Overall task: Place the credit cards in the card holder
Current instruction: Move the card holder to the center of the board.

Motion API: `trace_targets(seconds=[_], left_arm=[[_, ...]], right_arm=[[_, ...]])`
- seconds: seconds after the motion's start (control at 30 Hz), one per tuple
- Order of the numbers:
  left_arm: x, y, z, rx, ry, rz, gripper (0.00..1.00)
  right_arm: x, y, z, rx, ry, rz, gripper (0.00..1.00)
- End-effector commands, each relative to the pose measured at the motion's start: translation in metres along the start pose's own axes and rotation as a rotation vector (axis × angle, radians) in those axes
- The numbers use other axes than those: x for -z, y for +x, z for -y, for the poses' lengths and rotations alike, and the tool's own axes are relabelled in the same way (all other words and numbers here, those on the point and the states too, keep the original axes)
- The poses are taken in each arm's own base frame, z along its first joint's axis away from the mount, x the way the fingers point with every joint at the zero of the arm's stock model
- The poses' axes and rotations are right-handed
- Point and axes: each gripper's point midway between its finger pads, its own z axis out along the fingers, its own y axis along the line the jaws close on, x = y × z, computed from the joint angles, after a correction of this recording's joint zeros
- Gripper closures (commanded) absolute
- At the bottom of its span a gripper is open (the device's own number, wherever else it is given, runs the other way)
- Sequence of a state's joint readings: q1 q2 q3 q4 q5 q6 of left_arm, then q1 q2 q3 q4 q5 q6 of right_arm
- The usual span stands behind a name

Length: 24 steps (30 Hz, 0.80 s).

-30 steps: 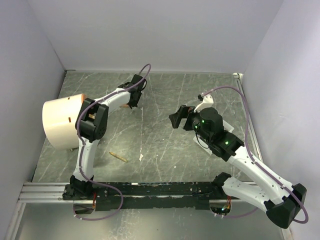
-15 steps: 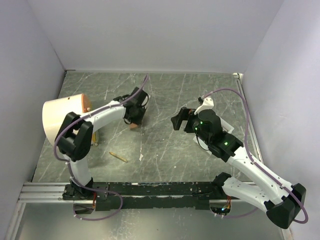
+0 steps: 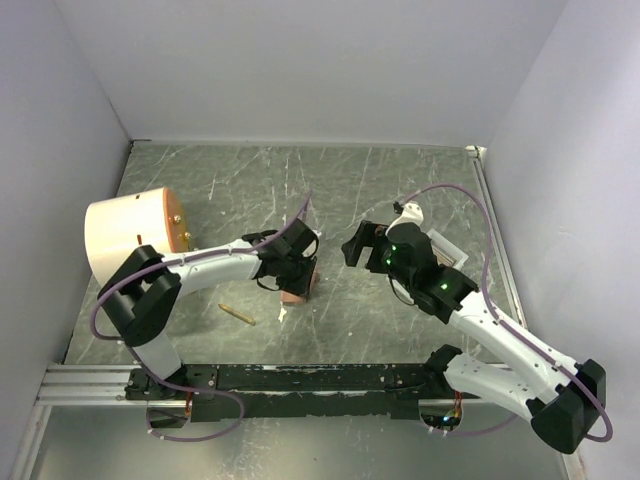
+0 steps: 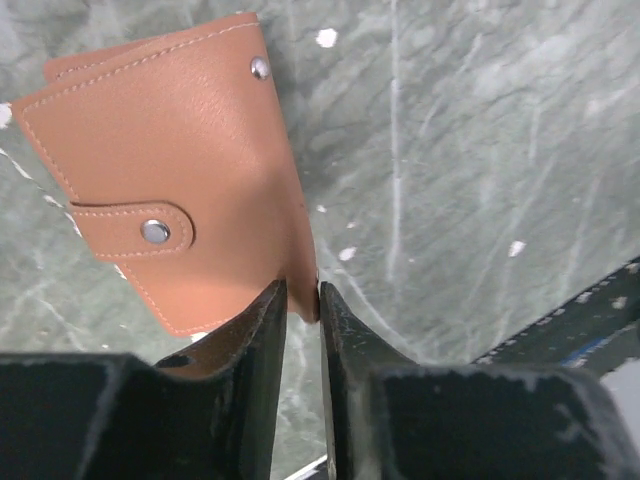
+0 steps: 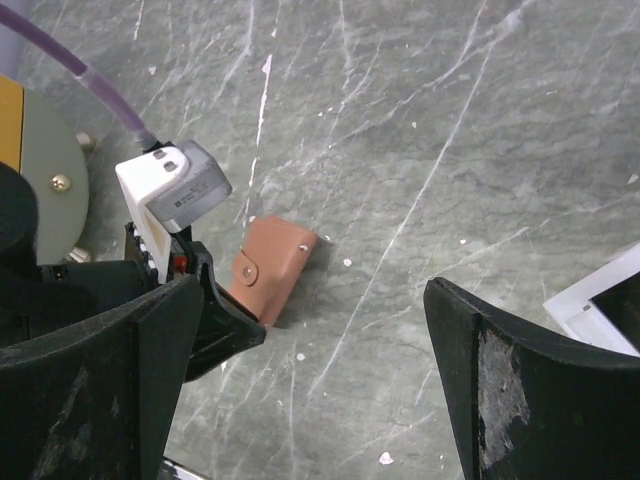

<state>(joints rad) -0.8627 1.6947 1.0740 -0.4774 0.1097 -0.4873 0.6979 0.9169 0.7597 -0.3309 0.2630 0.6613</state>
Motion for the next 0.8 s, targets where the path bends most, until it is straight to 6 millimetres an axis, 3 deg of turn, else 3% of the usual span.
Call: trace_targets(seconds=[0.0,0.2,0.33,0.5,0.77], left_arm=[[0.020,-0.025,0.035,0.059,0.135,0.112,0.65],[0.046,-0.044,0.015,0.103,0.012,0.226,0.49],[0.059,-0.050,0.000,0.123,-0.042,0.290,0.45],[0.056,-0.045,-0.020,0.131,-0.093,0.279,0.49],[0.040,-0.042,-0.034,0.161,-0.085,0.264,0.50]], right_arm=[[0.002,0.009,0.001,-0.067,0.002,-0.018,0.06],[-0.001,0.024,-0.010,-0.131,-0.070,-0.056,0.11],[-0.006,0.038,-0.021,-0.170,-0.136,-0.104,0.32],[-0.014,0.053,-0.027,-0.231,-0.162,-0.154,0.59],[-0.038,0.086,-0.033,-0.278,-0.146,-0.292,0.66]])
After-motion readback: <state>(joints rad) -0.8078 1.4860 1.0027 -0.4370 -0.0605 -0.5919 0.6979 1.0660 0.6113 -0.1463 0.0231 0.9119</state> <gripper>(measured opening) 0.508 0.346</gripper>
